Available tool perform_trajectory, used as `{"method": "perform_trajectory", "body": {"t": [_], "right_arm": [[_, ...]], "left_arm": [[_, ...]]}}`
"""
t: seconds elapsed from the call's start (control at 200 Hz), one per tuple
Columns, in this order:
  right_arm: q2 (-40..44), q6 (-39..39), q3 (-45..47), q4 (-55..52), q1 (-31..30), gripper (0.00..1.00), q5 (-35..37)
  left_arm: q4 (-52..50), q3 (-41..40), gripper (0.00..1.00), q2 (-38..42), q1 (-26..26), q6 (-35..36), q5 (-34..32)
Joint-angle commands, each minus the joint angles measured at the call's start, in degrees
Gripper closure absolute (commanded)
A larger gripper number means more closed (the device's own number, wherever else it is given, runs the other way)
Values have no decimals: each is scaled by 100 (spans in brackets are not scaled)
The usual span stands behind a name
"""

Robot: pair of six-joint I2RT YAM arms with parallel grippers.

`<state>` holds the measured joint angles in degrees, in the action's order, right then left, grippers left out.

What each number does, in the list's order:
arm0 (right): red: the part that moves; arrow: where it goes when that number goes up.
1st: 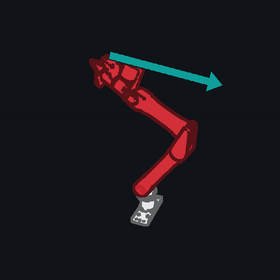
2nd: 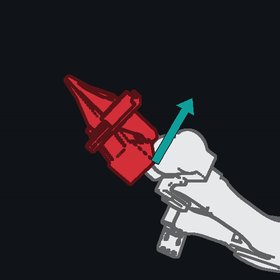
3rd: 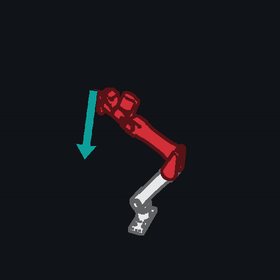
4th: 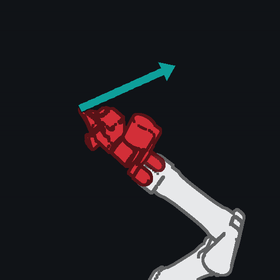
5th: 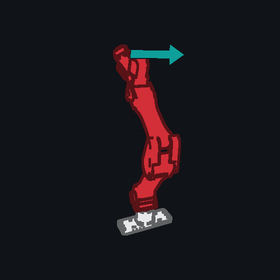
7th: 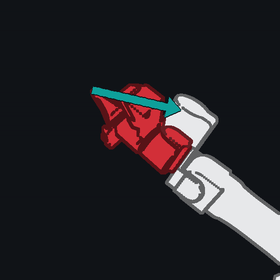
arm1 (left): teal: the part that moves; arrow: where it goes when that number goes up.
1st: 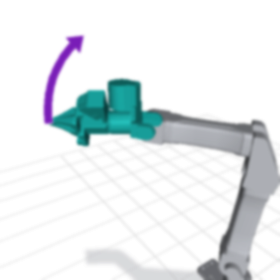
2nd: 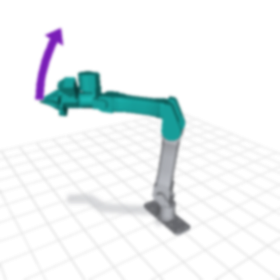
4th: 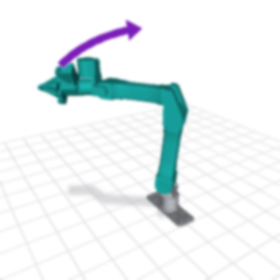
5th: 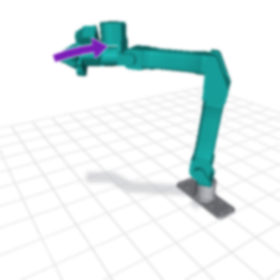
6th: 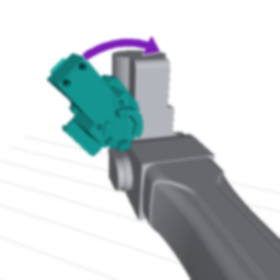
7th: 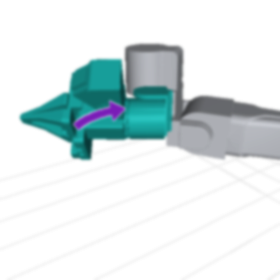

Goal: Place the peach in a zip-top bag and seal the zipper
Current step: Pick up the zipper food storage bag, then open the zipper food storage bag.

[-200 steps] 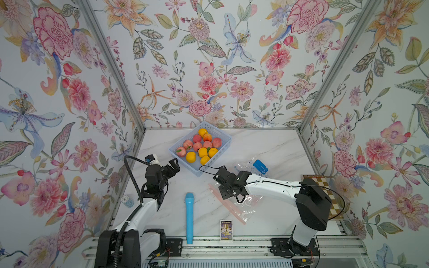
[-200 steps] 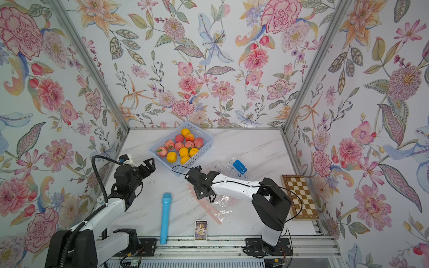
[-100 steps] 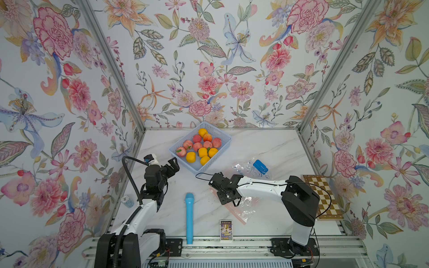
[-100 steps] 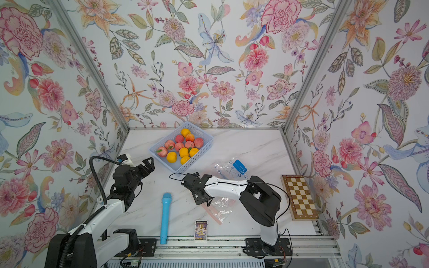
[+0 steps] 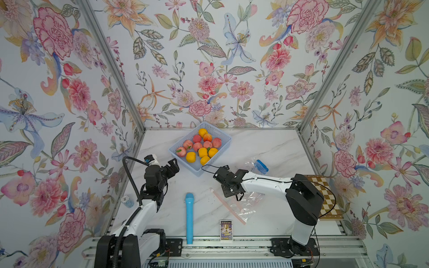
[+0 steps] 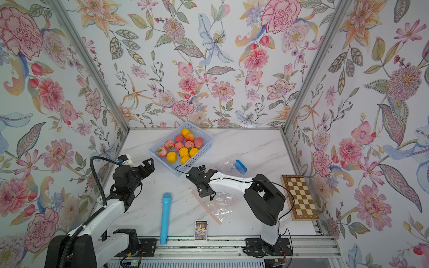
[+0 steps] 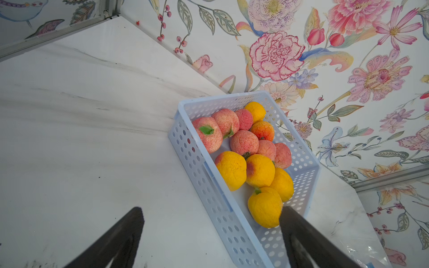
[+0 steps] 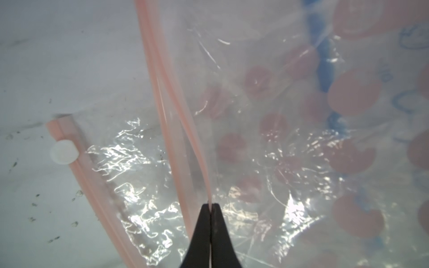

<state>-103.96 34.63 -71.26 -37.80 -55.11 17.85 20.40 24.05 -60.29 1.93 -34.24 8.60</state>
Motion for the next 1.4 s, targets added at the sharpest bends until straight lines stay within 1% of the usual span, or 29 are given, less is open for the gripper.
{"method": "perform_trajectory", "body": {"t": [0.0, 0.04, 0.135, 0.235, 0.315, 0.385, 0.465, 0.586, 0.766, 0.811, 1.161, 1.266, 1.396], "right_arm": [[474, 93, -157, 150, 214, 100, 196], [606, 84, -177, 243, 317, 100, 152], [896, 54, -136, 558, 594, 100, -119], [1278, 1, 111, 1161, 876, 100, -660], [1568, 7, 349, 1677, 1114, 100, -1147], [1737, 42, 498, 2005, 1320, 100, -1492], [1836, 122, 526, 2128, 1444, 100, -1602], [1921, 74, 527, 2315, 1496, 100, -1780], [1934, 102, 543, 2654, 1508, 100, -2053], [1937, 118, 558, 2755, 1512, 100, -2104], [1827, 145, 484, 3098, 1512, 100, -2304], [1832, 164, 454, 3113, 1508, 100, -2255], [1825, 160, 334, 2836, 1455, 100, -1950]], "left_arm": [[-218, 142, 5, 272, 253, 205, -65], [-326, 174, 5, 378, 460, 276, -237], [-551, 302, 3, 603, 1200, 457, -762], [-438, 383, 1, 637, 1901, 432, -1032], [-210, 473, 1, 466, 2351, 301, -1032], [25, 609, 1, 201, 2645, 196, -917], [164, 874, 1, -190, 2937, 102, -765], [330, 1363, 1, -777, 3328, 214, -552], [556, 1903, 1, -1534, 3498, 184, -237], [554, 1989, 3, -1663, 3511, 191, -215], [288, 2412, 12, -2303, 3598, 381, -8], [-25, 2602, 15, -2479, 3638, 434, -155], [-406, 2818, 27, -2612, 3700, 519, -559]]}}
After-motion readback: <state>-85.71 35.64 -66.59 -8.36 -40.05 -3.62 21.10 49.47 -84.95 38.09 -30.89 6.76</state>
